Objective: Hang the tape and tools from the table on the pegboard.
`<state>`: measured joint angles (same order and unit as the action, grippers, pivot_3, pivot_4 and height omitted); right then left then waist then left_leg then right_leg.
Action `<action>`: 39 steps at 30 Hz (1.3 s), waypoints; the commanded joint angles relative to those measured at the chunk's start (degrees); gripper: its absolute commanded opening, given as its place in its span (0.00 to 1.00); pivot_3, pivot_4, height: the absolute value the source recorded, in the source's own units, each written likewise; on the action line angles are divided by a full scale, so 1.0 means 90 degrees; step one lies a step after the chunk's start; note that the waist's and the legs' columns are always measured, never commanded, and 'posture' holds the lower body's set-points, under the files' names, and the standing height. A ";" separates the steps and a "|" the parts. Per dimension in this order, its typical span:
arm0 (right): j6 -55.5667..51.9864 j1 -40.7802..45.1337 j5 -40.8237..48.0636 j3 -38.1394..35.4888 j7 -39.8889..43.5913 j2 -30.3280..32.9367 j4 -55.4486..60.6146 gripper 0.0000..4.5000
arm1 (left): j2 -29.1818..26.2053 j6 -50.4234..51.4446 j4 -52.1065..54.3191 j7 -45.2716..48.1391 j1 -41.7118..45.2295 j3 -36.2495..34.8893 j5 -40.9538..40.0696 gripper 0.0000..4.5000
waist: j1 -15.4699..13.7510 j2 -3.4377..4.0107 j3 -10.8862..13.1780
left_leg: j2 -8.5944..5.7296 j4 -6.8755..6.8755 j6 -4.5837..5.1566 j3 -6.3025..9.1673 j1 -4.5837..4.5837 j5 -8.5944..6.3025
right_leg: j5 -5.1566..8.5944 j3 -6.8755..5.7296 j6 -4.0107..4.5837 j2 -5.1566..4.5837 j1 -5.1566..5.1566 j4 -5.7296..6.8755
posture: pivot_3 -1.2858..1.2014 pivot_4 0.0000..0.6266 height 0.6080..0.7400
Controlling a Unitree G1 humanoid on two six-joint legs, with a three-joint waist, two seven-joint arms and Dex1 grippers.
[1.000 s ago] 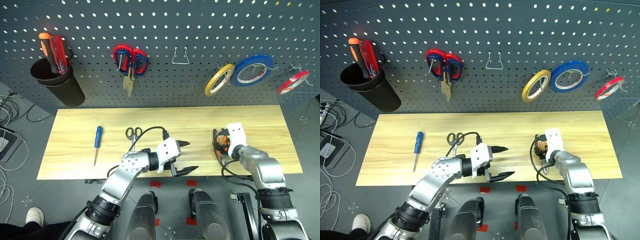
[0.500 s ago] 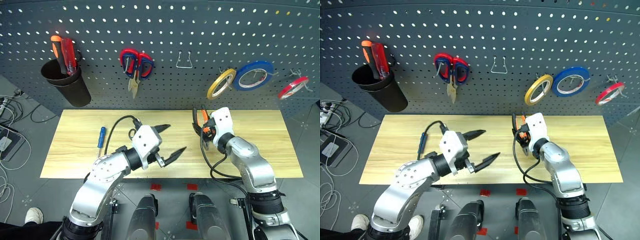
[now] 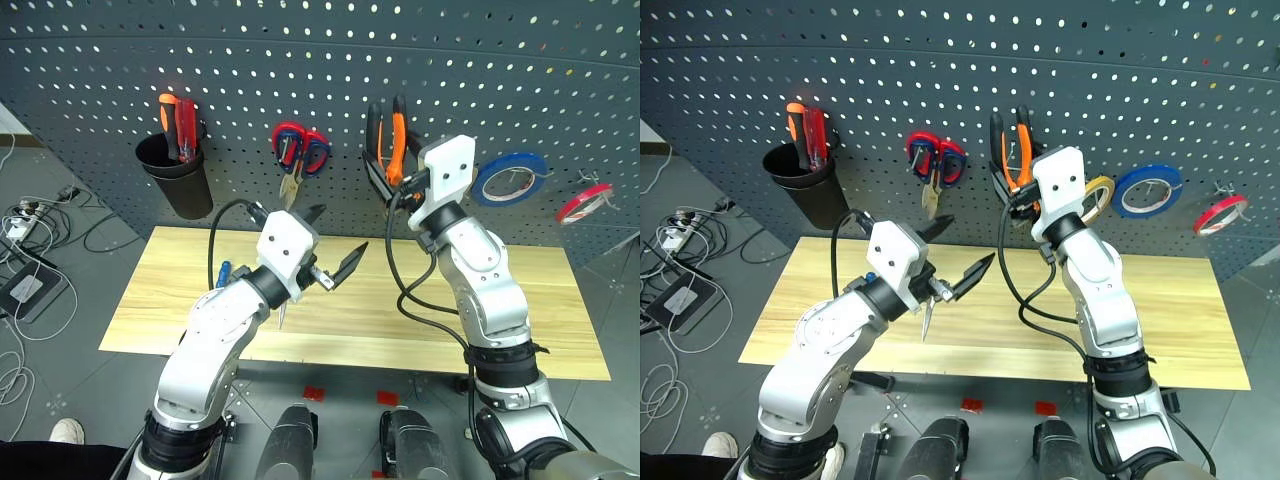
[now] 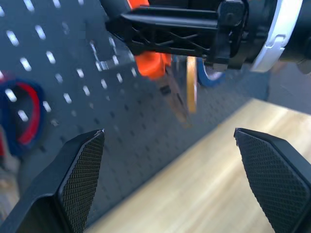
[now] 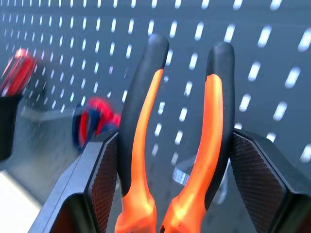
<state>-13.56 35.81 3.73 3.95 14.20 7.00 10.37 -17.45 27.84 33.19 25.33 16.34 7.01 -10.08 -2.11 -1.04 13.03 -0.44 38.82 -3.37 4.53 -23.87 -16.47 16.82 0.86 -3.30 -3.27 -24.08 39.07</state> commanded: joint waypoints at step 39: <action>0.4082 0.2182 -0.1008 -0.0289 -0.1891 -0.0651 -0.4321 0.70 | 0.0516 -0.1063 -0.2189 -0.0322 0.1622 -0.0095 0.0258 1.00 | 0.0064 0.0001 -0.0164 | 0.0004 0.0000 0.0000 -0.0003 0.0005 0.0001 | 0.0000 0.0004 0.0002 0.0008 -0.0003 0.0012 | 0.61 0.34 1.00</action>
<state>19.95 54.33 -5.10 1.30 -2.20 1.32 -29.73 -12.66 18.61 11.13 22.11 30.39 6.41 -7.65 -1.53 -1.03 11.55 -0.41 38.82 -3.37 4.50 -23.82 -16.46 16.82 0.90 -3.29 -3.20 -24.10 39.19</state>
